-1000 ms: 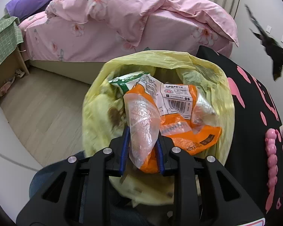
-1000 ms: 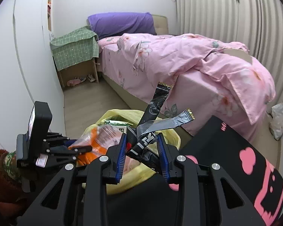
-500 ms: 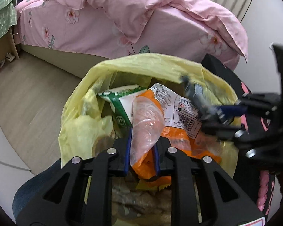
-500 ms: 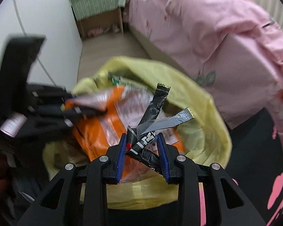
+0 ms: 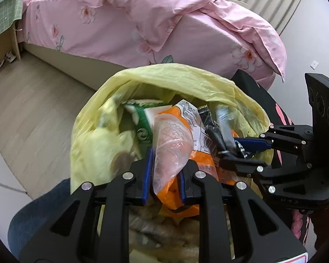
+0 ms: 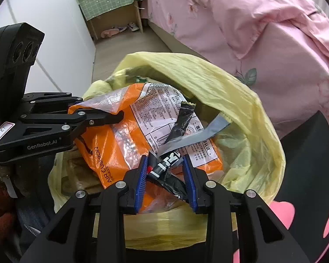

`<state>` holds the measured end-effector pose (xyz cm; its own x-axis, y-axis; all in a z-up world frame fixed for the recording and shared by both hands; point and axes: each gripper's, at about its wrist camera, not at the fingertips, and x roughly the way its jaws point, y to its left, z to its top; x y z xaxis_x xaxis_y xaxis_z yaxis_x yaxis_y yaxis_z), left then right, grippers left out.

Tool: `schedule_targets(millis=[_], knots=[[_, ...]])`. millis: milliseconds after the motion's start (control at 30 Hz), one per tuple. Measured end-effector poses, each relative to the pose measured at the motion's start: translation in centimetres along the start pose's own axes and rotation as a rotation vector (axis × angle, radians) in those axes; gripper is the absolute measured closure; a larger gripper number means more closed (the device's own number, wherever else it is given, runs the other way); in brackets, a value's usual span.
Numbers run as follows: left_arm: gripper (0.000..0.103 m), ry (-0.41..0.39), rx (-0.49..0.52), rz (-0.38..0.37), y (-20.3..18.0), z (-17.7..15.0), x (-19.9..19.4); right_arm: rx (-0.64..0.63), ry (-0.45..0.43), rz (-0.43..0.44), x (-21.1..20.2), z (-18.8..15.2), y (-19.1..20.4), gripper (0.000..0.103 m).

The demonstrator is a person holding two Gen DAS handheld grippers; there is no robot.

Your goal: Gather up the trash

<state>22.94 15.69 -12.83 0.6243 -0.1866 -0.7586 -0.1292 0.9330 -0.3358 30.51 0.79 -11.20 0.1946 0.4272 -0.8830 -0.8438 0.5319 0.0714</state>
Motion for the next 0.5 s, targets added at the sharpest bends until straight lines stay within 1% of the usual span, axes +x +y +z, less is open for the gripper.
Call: schedule_targets(millis=[100, 167, 233, 267, 300, 333, 367, 400, 433, 467, 500], knots=[[0.078, -0.002, -0.052, -0.006, 0.9, 0.0, -0.2, 0.018, -0.025, -0.015, 0.0, 0.1, -0.1, 0.072], [0.073, -0.021, -0.087, -0.016, 1.3, 0.1, -0.8, 0.038, -0.048, -0.016, 0.0, 0.0, -0.2, 0.072], [0.062, -0.051, -0.106, -0.03, 1.5, 0.3, -1.5, 0.043, -0.066, -0.036, -0.4, -0.4, 0.2, 0.07], [0.059, -0.067, -0.11, -0.035, 1.5, 0.4, -1.9, 0.041, -0.072, -0.046, -0.7, -0.6, 0.4, 0.067], [0.053, -0.089, -0.116, -0.036, 1.5, 0.5, -2.4, 0.041, -0.075, -0.043, -0.8, -0.7, 0.6, 0.065], [0.047, -0.103, -0.116, -0.032, 1.5, 0.6, -2.8, 0.041, -0.077, -0.036, -0.9, -0.8, 0.6, 0.058], [0.045, -0.117, -0.112, -0.022, 1.3, 0.8, -3.3, 0.044, -0.077, -0.026, -1.1, -0.8, 0.7, 0.048], [0.04, -0.126, -0.106, -0.009, 1.2, 1.0, -3.6, 0.049, -0.068, -0.008, -1.2, -0.9, 0.8, 0.043], [0.036, -0.138, -0.1, 0.014, 1.1, 1.2, -4.2, 0.053, -0.065, -0.001, -1.4, -1.0, 1.0, 0.039], [0.034, -0.146, -0.093, 0.032, 0.9, 1.4, -4.6, 0.057, -0.071, -0.008, -1.7, -1.0, 1.0, 0.038], [0.028, -0.16, -0.084, 0.058, 0.8, 1.5, -5.2, 0.068, -0.1, -0.032, -2.6, -1.2, 1.2, 0.038]])
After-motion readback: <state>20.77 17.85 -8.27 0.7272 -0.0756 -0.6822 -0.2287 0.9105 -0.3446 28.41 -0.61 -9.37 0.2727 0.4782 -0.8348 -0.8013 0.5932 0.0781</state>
